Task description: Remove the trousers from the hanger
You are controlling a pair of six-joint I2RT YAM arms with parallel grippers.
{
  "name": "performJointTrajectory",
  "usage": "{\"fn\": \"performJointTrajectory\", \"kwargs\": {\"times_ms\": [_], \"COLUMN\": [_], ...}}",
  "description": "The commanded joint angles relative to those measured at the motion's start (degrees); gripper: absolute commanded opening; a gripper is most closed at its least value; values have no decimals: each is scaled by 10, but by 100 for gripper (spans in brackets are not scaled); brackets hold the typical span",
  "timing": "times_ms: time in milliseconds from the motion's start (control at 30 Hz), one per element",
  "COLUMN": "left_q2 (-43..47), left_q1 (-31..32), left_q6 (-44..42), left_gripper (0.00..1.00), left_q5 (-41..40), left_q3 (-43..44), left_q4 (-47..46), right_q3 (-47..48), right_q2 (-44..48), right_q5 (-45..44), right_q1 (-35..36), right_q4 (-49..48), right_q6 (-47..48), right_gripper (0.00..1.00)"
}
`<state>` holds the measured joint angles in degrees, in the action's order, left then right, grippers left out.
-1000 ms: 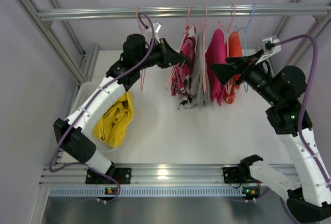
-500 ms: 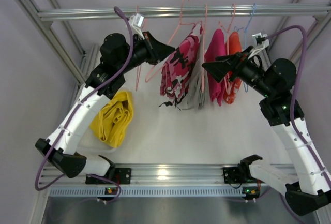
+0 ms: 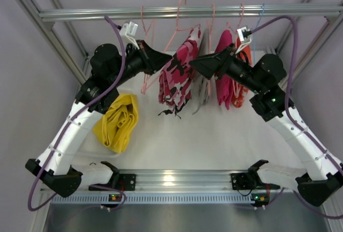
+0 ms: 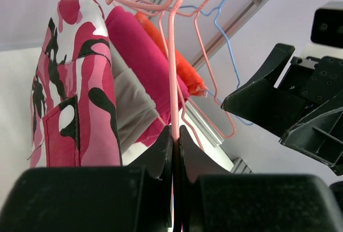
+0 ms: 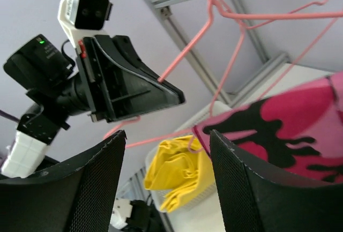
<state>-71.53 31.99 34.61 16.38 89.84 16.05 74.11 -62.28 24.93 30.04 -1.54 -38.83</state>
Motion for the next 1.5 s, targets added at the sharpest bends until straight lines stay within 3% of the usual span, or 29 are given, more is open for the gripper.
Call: {"fn": "performJointTrajectory", "kwargs": {"times_ms": [0,200,733,867,900,967,1000,1067,1100,1167,1233,1300,1467], "left_q2": [59,91,134,138,137,135,134,141,148,182,212,250,316], "left_q1": [2,3,31,33,34,36,36,36,36,36,36,35,36], "left_q6": [-17,-15,-24,-30,-32,-46,-55,-95,-115,-172,-214,-266,-375], "left_gripper": [0,0,0,0,0,0,13,37,63,79,91,95,96], "left_q5": [-12,-16,-16,-13,-12,-7,-8,-18,-22,-47,-63,-83,-60], "left_q3": [8,-7,-57,-70,-70,-70,-70,-72,-78,-96,-124,-134,-184], "left_q4": [-107,-93,-84,-91,-91,-88,-78,-66,-54,-55,-59,-50,26], "right_q3": [48,107,223,232,232,229,228,223,218,208,196,190,178], "right_q2": [-35,-114,-240,-251,-250,-246,-244,-229,-223,-196,-165,-146,-106], "right_q5": [-38,-60,-88,-84,-82,-78,-76,-62,-55,-32,-3,15,68], "right_q1": [55,99,135,141,141,141,140,136,133,124,112,105,98], "right_q4": [-77,-80,-79,-82,-85,-86,-86,-87,-87,-93,-92,-87,-91], "right_q6": [-33,-86,-134,-129,-128,-121,-117,-107,-101,-85,-74,-56,-40], "right_gripper": [63,51,44,30,20,10,1,0,0,0,0,0,0]}}
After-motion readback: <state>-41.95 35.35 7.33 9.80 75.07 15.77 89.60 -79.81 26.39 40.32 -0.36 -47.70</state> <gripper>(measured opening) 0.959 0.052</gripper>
